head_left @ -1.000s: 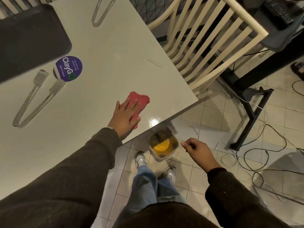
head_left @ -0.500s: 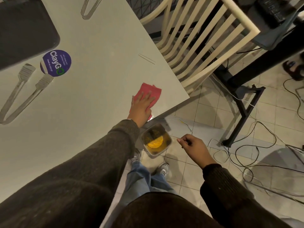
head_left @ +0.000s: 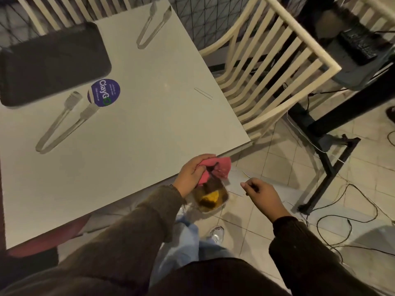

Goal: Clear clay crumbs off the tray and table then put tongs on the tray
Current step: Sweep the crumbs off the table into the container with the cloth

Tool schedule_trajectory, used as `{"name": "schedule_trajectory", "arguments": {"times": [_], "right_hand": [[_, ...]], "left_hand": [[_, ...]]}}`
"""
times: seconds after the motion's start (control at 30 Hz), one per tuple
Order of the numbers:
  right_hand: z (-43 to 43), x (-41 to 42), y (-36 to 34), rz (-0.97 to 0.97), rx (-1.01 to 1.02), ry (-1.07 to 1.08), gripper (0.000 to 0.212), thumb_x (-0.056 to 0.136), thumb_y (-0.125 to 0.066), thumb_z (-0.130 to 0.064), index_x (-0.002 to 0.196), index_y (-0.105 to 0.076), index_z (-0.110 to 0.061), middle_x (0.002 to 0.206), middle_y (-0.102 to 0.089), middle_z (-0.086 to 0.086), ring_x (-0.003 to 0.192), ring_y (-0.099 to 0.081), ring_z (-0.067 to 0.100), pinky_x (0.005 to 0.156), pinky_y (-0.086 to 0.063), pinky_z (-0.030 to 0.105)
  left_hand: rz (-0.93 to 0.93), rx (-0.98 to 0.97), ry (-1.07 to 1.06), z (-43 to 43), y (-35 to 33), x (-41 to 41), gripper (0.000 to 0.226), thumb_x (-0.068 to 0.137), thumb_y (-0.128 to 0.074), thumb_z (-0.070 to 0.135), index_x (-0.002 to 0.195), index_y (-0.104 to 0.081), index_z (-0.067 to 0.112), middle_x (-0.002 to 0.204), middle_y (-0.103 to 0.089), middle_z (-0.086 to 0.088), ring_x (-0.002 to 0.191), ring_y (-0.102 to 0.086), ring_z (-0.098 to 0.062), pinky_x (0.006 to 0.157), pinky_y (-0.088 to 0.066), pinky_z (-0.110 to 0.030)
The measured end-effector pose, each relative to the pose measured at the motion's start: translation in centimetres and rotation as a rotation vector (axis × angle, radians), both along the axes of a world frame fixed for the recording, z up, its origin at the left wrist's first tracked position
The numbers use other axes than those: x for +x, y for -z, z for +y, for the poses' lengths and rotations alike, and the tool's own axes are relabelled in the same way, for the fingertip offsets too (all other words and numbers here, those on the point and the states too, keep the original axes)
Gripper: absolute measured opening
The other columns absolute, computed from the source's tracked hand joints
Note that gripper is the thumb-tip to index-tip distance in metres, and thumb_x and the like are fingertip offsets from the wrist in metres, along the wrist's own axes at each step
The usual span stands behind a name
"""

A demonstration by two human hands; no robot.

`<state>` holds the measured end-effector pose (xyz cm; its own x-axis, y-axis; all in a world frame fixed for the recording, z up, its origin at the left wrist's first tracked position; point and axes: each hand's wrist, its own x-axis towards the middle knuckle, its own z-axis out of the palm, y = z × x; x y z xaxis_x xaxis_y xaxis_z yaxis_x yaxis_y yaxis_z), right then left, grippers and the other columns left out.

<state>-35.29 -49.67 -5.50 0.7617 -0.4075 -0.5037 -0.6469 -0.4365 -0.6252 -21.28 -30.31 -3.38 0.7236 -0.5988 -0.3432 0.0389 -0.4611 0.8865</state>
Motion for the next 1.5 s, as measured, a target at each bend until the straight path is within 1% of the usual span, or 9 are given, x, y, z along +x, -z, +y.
{"name": "schedule_trajectory", "arguments": {"times": [0.1,0.53,0.63,0.7,0.8,1.03,1.13,1.37,1.5], "right_hand": [[-0.2,2.0,-1.0,-0.027,0.000,-0.019,0.024,0.092,-0.054,-0.040,0.075,-0.057,-0.023,0.076,-0.065,0.000,0.079,-0.062,0.018,0.072,-0.048,0.035],[0.6,12.7,-1.7,-0.022,-0.017,0.090,0.022,0.092,-0.055,-0.036,0.076,-0.060,-0.021,0.072,-0.061,-0.006,0.073,-0.057,0.015,0.061,-0.040,0.026],[1.1,14.1,-1.6,-0.019,-0.002,0.158,0.023,0.092,-0.055,-0.033,0.070,-0.055,-0.027,0.074,-0.062,-0.004,0.074,-0.057,0.015,0.063,-0.041,0.026],[1.3,14.7,-1.2,-0.016,0.005,0.214,0.024,0.091,-0.055,-0.032,0.068,-0.054,-0.031,0.080,-0.066,-0.002,0.078,-0.059,0.016,0.066,-0.044,0.028],[1.9,15.1,-0.5,0.013,0.018,0.269,0.024,0.090,-0.056,-0.033,0.067,-0.055,-0.031,0.084,-0.069,-0.001,0.081,-0.062,0.017,0.069,-0.046,0.030],[3.5,15.8,-0.4,0.055,0.027,0.297,0.018,0.090,-0.057,-0.034,0.081,-0.063,-0.020,0.080,-0.066,-0.003,0.079,-0.059,0.015,0.066,-0.044,0.024],[3.8,16.7,-1.2,0.036,0.008,0.240,0.019,0.091,-0.056,-0.034,0.081,-0.063,-0.020,0.077,-0.065,-0.003,0.077,-0.059,0.015,0.065,-0.043,0.024],[4.8,19.0,-3.5,-0.040,-0.034,-0.027,0.021,0.092,-0.055,-0.037,0.084,-0.063,-0.020,0.079,-0.067,-0.004,0.075,-0.060,0.012,0.066,-0.043,0.025],[7.2,19.4,-5.1,-0.102,-0.068,-0.227,0.019,0.093,-0.054,-0.036,0.080,-0.059,-0.023,0.069,-0.058,-0.012,0.067,-0.052,0.003,0.058,-0.034,0.020]], "left_hand": [[-0.058,-0.029,-0.088,1.5,-2.3,2.8,0.046,0.091,-0.038,0.019,0.134,-0.054,0.017,0.129,-0.056,0.003,0.118,-0.051,-0.012,0.100,-0.037,-0.007],[0.023,-0.119,-0.355,-0.3,-1.5,20.3,0.042,0.102,-0.034,0.003,0.139,-0.048,0.014,0.127,-0.053,0.000,0.110,-0.052,-0.013,0.078,-0.044,-0.002],[-0.050,-0.094,-0.183,-3.2,-0.6,23.8,0.045,0.101,-0.033,0.003,0.140,-0.048,0.019,0.131,-0.051,-0.001,0.111,-0.051,-0.014,0.076,-0.043,0.002],[-0.207,-0.041,0.011,-5.3,-0.3,25.6,0.048,0.100,-0.032,-0.001,0.142,-0.046,0.020,0.136,-0.047,0.000,0.121,-0.043,-0.010,0.098,-0.025,0.006],[-0.525,0.106,0.387,-8.3,1.1,27.7,0.063,0.091,-0.035,-0.007,0.142,-0.047,0.028,0.144,-0.048,0.001,0.140,-0.032,-0.017,0.122,0.004,-0.036],[-0.722,0.596,0.933,-8.7,4.5,27.8,0.054,0.100,-0.034,0.016,0.152,-0.027,0.024,0.164,-0.015,0.000,0.151,-0.008,-0.035,0.119,-0.010,-0.056],[-0.655,0.530,0.842,-7.7,3.9,27.7,0.051,0.098,-0.040,0.016,0.148,-0.036,0.022,0.163,-0.018,-0.005,0.150,-0.011,-0.037,0.117,-0.008,-0.057],[-0.086,0.114,0.140,2.7,-0.1,22.4,0.039,0.094,-0.040,0.000,0.124,-0.064,0.009,0.143,-0.050,-0.012,0.123,-0.058,-0.029,0.107,-0.044,-0.034],[0.045,0.018,-0.167,10.4,-1.7,15.6,0.040,0.100,-0.041,-0.002,0.101,-0.062,0.032,0.141,-0.050,-0.019,0.120,-0.059,-0.035,0.108,-0.046,-0.044]]}}
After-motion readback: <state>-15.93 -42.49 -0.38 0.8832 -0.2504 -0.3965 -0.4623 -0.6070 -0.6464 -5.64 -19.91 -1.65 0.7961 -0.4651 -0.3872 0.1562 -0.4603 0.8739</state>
